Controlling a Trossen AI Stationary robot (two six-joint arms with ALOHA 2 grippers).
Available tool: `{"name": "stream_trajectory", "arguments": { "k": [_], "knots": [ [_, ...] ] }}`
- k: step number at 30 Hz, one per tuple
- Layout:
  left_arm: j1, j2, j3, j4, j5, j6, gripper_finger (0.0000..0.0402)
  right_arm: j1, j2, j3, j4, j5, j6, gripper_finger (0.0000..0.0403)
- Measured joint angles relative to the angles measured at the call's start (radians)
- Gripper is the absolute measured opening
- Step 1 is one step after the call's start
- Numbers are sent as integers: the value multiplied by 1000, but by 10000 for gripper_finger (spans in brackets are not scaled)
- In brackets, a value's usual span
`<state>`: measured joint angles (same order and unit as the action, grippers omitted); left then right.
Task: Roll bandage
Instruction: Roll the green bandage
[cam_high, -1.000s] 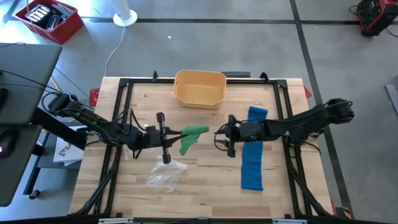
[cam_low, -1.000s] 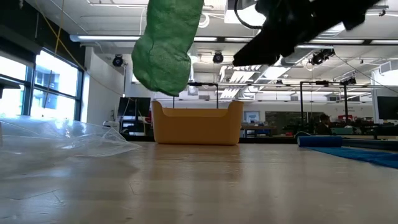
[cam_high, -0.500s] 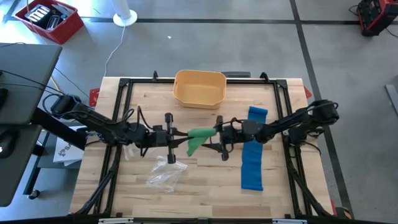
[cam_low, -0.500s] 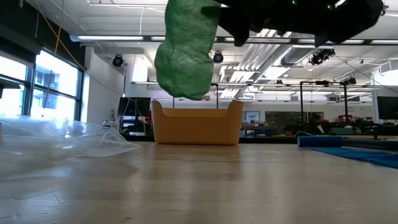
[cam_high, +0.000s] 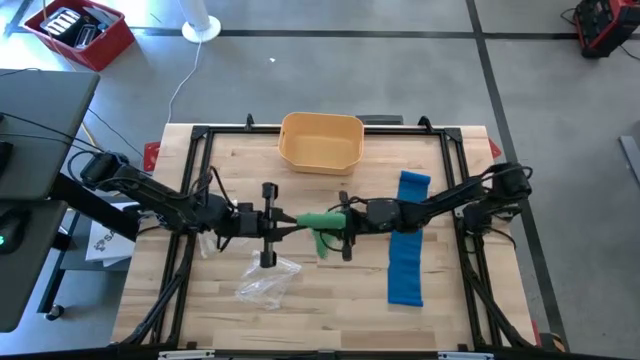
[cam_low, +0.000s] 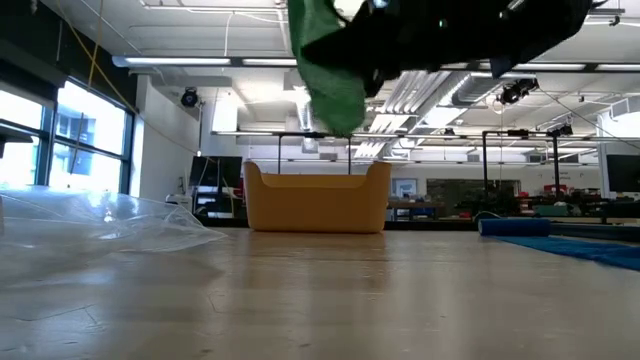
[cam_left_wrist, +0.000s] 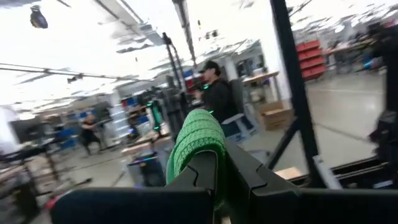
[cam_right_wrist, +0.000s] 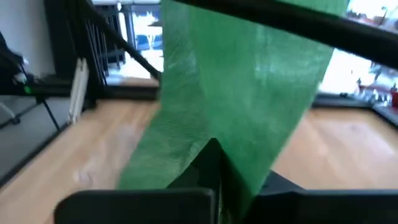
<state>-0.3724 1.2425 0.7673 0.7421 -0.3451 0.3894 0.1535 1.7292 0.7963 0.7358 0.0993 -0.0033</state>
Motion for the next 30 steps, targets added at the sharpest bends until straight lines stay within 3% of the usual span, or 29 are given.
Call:
{"name": "stream_trajectory", "arguments": {
  "k": [3,8,13,19,27,30],
  "knots": [
    [-11,-23,0,-37,-85,35,6,12,59,0,-20,29,27,1],
    [-21,-57,0,-85,-179,58,6,42,88,0,-126,163,50,1],
    [-21,-62,0,-101,-178,57,6,60,40,0,-140,195,-1,0],
    [-21,-56,0,-131,-178,32,6,92,-82,0,-288,290,-27,0],
    [-21,-54,0,-168,-177,31,6,103,-228,-1,-492,296,27,2],
    [-21,-54,0,-190,-166,8,6,104,-267,-1,-511,289,30,22]
  ]
}}
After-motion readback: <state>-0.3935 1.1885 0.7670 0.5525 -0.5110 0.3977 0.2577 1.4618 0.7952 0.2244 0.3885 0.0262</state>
